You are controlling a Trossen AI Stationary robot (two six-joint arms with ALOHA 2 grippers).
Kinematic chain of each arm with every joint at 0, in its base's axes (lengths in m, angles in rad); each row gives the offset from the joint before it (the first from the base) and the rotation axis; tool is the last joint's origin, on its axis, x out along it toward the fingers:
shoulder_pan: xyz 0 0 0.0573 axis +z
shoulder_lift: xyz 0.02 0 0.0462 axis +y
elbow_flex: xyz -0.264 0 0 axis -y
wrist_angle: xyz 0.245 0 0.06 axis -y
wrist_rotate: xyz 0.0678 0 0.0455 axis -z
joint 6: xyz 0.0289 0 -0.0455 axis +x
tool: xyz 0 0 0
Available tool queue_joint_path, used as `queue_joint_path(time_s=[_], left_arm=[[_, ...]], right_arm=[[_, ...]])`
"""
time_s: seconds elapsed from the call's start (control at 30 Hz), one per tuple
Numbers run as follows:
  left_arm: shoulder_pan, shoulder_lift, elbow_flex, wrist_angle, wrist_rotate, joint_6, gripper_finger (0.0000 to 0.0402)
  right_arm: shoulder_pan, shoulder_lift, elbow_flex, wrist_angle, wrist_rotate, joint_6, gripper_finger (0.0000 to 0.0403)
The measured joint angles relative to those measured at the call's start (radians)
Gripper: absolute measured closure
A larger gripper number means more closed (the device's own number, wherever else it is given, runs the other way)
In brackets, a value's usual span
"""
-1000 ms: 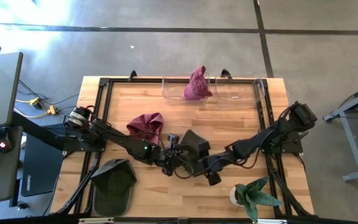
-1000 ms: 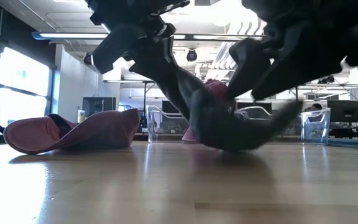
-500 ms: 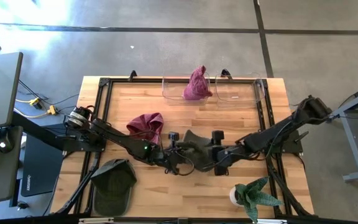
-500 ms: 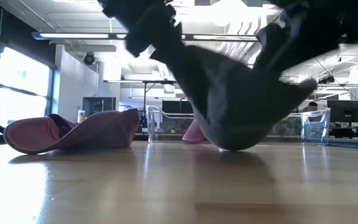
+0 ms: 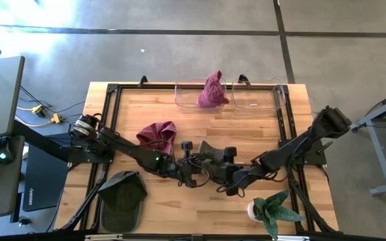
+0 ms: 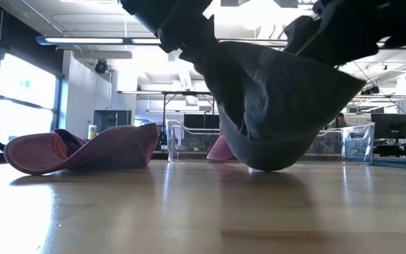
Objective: Pick & Place hat
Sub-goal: Put the top black cap into the right transparent bin
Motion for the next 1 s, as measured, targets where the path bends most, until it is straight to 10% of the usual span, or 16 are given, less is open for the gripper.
queue_joint_path(time_s=[0.37, 0.7, 1.0], left_arm=[[0.090, 0.000, 0.000, -0.122, -0.002, -0.262, 0.0401], [0.107, 0.000, 0.000, -0.128, -0.004, -0.317, 0.0401], [0.107, 0.000, 0.000, -0.128, -0.001, -0.328, 0.0401]], right_arm=[[-0.006, -0.160, 0.000, -0.144, -0.014, 0.073, 0.0140], [-0.039, 0.026, 0.000, 0.029, 0.123, 0.097, 0.0140], [-0.113, 0.104, 0.000, 0.143, -0.012, 0.156, 0.0143]])
